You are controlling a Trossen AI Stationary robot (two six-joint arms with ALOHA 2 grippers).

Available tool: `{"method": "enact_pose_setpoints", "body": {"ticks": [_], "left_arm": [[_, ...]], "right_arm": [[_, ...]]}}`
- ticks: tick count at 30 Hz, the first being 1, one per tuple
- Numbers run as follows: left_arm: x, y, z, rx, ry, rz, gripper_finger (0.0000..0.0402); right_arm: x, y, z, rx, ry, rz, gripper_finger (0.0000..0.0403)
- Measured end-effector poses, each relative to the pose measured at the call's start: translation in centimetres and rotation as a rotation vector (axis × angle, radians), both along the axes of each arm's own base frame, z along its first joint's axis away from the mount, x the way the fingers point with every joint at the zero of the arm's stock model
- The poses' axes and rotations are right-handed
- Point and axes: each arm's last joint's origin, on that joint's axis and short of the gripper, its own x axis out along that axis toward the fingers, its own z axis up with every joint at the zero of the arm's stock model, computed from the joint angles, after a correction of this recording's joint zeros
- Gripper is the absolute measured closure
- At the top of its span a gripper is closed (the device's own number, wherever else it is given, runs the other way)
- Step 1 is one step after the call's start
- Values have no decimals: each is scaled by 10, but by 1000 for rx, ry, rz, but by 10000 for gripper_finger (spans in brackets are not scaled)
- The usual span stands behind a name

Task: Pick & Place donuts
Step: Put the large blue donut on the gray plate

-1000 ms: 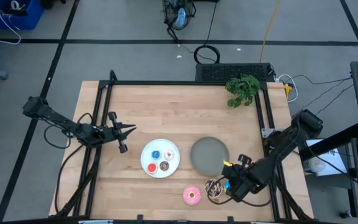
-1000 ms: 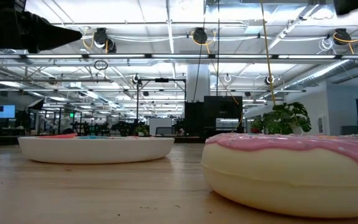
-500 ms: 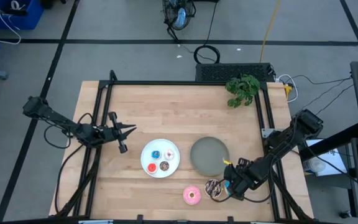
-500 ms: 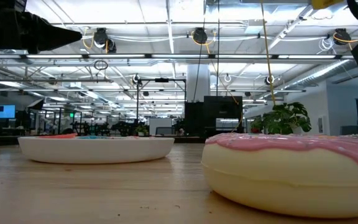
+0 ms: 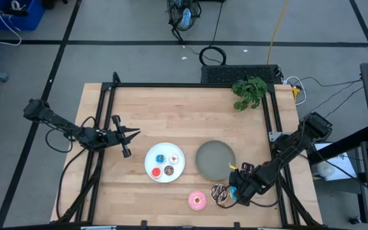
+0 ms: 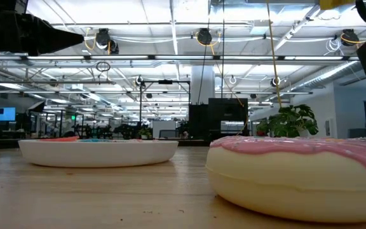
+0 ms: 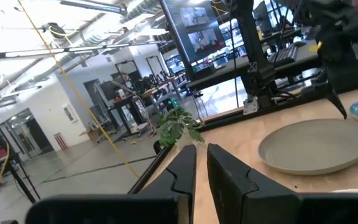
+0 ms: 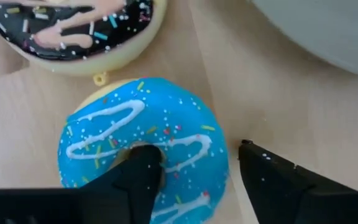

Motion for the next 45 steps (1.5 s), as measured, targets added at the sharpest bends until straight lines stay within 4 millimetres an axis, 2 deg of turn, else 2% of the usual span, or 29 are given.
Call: {"method": "enact_pose_setpoints", "body": {"ticks": [5, 10, 12, 17, 23, 26, 30, 33, 38, 45], "left_arm": [[0, 0, 0, -7, -1, -1, 355], [0, 0, 0, -9, -3, -1, 355], [0, 0, 0, -11, -3, -1, 355], [0, 0, 0, -18, -5, -3, 355], [0, 0, 0, -36, -9, -5, 355], [0, 0, 0, -42, -9, -7, 355], [0, 0, 0, -63, -17, -11, 355], [0, 0, 0, -62, -16, -11, 355], [0, 0, -1, -58, -8, -10, 355], [0, 0, -3, -43, 11, -8, 355]], "right_arm": [[-4, -5, -14, 61, -13, -18, 252], [-5, -7, -12, 90, 46, 29, 362], [-3, -10, -6, 106, 59, 26, 388], [2, -14, 18, 124, 48, 27, 388], [23, -23, 69, 65, 53, 61, 393], [38, -39, 94, -16, 15, 55, 395], [59, -74, 108, -159, -65, 23, 396], [72, -101, 105, -207, -77, -24, 396], [84, -138, 81, -182, -79, -65, 396], [80, -158, 48, -139, -100, -109, 396]]}}
